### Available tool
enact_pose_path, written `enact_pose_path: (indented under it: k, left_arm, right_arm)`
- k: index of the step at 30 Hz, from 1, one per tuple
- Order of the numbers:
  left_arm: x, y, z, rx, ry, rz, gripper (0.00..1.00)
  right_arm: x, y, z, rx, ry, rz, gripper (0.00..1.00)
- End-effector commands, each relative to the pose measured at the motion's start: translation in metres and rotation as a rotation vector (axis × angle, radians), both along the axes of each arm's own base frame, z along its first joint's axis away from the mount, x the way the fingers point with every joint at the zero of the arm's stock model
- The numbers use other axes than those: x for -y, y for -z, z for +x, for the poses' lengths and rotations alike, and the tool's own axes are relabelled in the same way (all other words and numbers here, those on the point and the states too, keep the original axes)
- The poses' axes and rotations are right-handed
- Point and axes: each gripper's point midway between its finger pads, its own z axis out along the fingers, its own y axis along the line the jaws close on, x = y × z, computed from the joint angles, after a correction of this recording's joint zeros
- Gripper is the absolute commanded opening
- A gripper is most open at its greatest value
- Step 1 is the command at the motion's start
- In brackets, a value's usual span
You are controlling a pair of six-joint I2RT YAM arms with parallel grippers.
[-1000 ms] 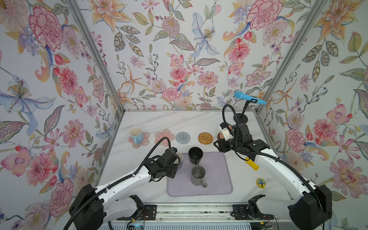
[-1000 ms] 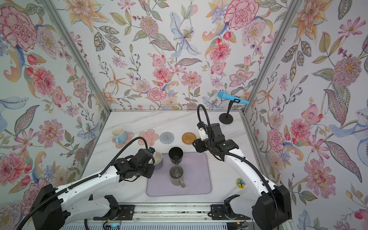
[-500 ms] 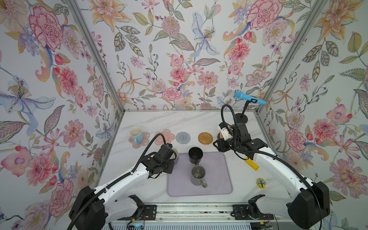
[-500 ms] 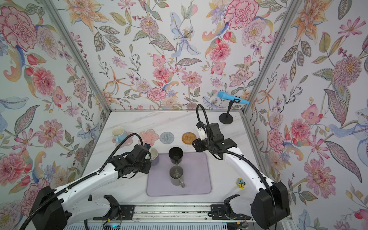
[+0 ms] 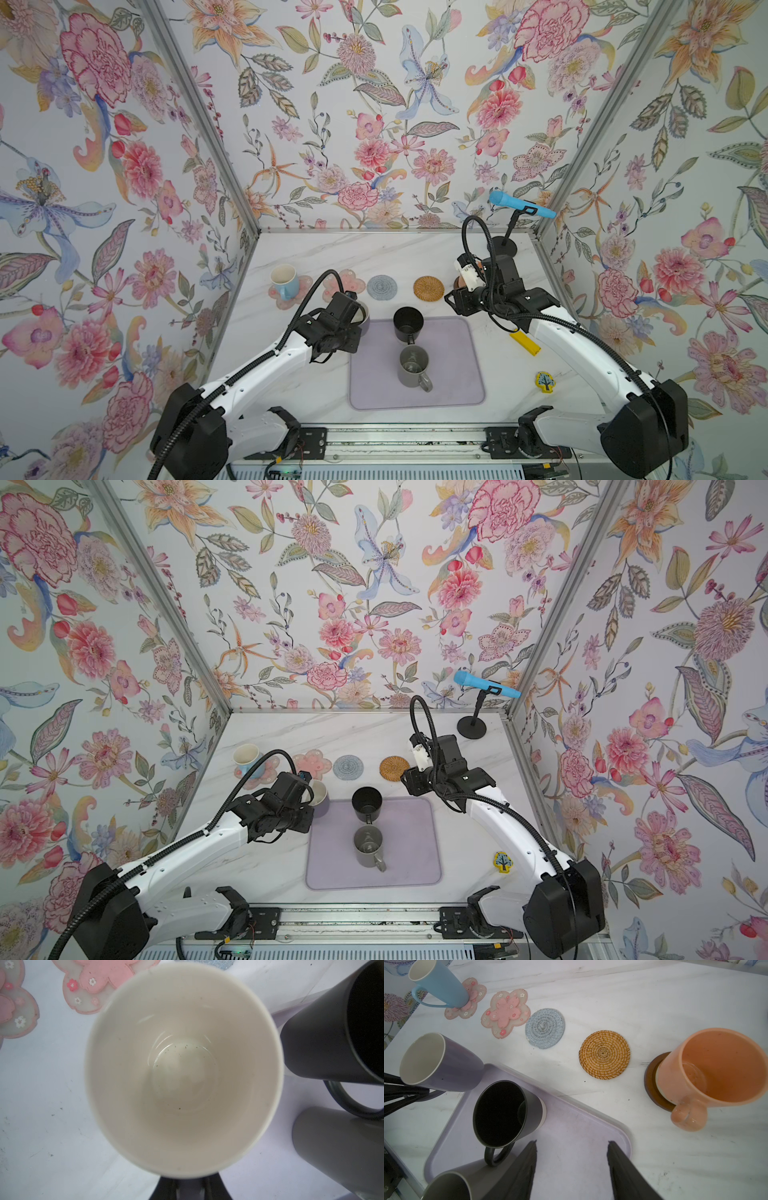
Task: Place cups on coasters
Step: Pick up the cup from the tray, then place the cup on the coaster.
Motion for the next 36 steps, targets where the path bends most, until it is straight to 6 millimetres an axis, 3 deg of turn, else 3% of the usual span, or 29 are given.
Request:
enact_pose_path:
  k: [1,19,36]
  left_arm:
    - [-0.001,-0.024,0.023,0.087,-0.014,-0.001,0.00]
    - [-0.022,-0.030,0.047,0.085,-0.052,0.032,0.00]
    - [-0.026,-0.043,0.077,0.093,-0.033,0.068,0.00]
  right_arm:
    - [0.000,-0.012,0.003,0.034,-0.008,-0.012,0.57]
    - [0.003,-0.017,0.006,0.047,-0.001,-0.013,0.57]
    - [0.011,-0.019,0.012,0.051,0.025,-0.011,0.58]
